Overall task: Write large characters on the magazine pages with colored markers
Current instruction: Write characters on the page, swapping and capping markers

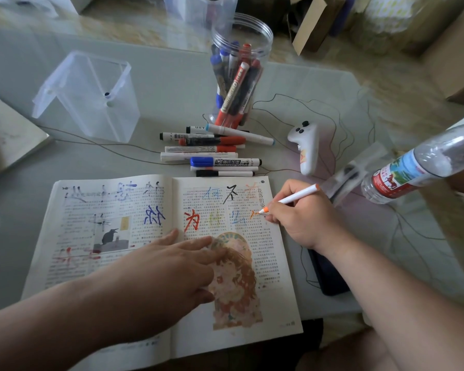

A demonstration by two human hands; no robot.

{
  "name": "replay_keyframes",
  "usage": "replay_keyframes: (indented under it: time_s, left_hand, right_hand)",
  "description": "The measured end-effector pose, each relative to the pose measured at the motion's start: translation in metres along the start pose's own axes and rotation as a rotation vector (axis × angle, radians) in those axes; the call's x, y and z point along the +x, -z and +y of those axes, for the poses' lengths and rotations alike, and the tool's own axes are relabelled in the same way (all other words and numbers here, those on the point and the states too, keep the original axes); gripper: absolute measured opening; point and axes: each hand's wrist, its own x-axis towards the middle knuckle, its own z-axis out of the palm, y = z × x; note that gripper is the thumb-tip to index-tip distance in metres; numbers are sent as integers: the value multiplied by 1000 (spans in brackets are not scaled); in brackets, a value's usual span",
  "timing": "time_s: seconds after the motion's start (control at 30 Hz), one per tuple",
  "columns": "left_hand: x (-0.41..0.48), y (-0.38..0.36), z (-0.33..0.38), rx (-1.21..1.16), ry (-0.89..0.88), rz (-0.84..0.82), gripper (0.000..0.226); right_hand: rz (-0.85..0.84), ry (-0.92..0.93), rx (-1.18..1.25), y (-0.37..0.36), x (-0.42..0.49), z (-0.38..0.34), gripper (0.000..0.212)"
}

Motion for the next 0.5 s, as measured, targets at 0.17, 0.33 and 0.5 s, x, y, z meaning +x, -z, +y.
replay_keyframes:
  time_s: [0.17,0.33,0.5]
  left_hand:
    - [-2,3,1,-2,-1,0,36]
    - [-1,2,2,10,2,-9,37]
    - [-1,2,-1,-14,-6,15,35]
  right_hand:
    - [-75,47,-29,0,-4,-2,23]
    - [-18,24,-128,0,2,-2,22]
    - [-10,-13,67,-1,1,1,14]
